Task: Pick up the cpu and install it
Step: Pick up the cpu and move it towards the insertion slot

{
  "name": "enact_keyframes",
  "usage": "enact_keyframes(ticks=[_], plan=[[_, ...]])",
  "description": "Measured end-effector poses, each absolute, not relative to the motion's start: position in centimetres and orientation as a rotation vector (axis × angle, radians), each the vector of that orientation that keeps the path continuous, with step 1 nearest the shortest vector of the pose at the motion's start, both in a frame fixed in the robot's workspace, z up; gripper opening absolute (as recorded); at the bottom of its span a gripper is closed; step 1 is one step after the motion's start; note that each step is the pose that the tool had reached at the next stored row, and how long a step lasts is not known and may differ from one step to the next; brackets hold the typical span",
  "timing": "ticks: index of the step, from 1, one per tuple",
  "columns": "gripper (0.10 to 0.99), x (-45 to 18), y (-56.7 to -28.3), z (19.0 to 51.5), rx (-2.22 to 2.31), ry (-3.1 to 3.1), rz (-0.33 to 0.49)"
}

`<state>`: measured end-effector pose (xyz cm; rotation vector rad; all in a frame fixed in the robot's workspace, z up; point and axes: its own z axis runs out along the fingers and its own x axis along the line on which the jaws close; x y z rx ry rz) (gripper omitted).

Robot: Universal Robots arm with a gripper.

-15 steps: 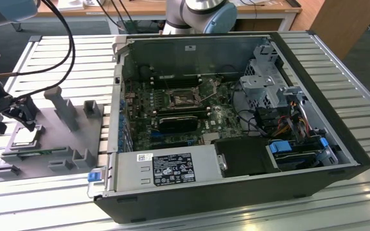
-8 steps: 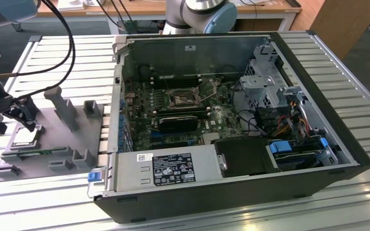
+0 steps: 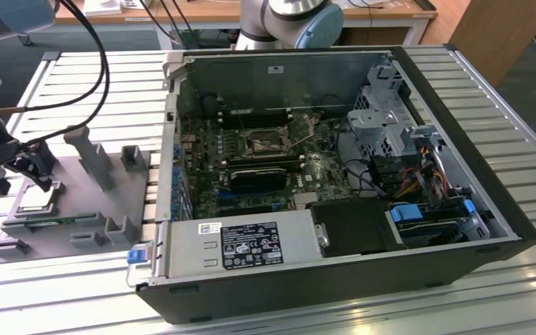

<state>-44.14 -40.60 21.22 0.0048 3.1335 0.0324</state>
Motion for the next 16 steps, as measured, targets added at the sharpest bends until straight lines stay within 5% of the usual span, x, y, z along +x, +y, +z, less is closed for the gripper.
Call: enact_keyframes(ticks=[16], plan=[[0.678, -44.1, -40.6, 20.2, 0.007, 3.142, 0.037]])
